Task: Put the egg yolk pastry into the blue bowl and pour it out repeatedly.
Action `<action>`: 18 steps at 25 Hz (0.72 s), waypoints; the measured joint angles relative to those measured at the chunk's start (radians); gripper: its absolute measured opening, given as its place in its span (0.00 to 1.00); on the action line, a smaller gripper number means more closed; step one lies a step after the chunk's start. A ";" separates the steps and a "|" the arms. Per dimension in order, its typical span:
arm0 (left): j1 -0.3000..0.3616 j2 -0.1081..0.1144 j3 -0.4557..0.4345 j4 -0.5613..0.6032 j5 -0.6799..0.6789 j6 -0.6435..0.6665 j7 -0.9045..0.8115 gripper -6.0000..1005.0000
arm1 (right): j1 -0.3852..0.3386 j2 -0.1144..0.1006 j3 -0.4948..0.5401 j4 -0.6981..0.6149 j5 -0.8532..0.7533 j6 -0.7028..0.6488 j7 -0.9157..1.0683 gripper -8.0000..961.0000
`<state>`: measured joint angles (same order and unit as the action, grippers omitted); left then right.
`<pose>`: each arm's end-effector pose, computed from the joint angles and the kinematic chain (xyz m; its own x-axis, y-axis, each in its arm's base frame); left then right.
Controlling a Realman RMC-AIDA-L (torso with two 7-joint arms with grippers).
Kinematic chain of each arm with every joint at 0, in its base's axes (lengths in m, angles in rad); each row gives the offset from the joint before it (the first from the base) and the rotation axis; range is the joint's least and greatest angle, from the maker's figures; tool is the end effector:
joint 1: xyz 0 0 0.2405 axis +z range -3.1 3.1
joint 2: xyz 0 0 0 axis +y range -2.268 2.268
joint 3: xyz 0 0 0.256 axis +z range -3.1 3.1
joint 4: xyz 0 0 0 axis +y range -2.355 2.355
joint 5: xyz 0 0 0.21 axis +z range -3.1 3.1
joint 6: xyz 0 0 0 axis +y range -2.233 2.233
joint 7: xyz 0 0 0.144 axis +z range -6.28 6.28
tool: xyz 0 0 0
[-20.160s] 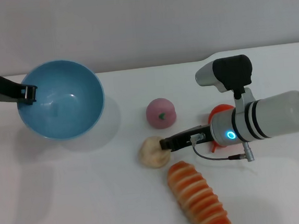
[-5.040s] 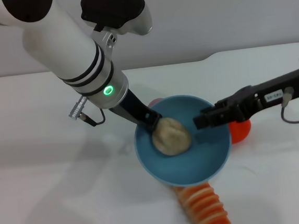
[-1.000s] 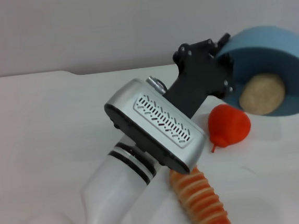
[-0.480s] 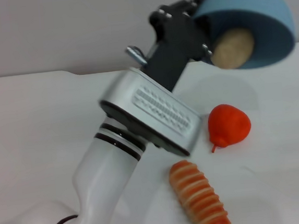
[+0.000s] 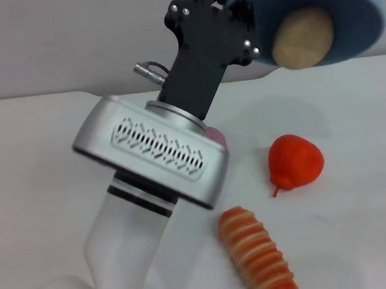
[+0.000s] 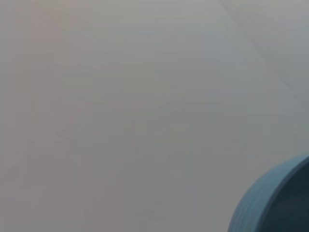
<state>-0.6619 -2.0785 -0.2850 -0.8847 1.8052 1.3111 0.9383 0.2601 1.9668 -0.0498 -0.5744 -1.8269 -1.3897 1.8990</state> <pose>-0.0874 0.3082 -0.0920 0.7094 -0.5735 0.4098 0.2840 -0.2995 -0.9108 0.4197 0.2584 0.1419 -0.0788 -0.2599 -0.9624 -0.9958 -0.0246 0.0881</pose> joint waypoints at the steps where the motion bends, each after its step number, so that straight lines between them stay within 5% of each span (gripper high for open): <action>1: 0.000 0.000 0.006 -0.002 0.002 0.015 -0.004 0.01 | 0.003 0.000 0.000 0.000 0.000 0.000 0.000 0.40; 18: -0.017 0.000 -0.041 0.052 0.028 0.110 -0.186 0.01 | 0.004 -0.002 0.009 -0.008 0.011 -0.008 0.004 0.40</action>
<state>-0.6786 -2.0784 -0.3257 -0.8328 1.8331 1.4207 0.7521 0.2637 1.9647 -0.0404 -0.5820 -1.8157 -1.3976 1.9026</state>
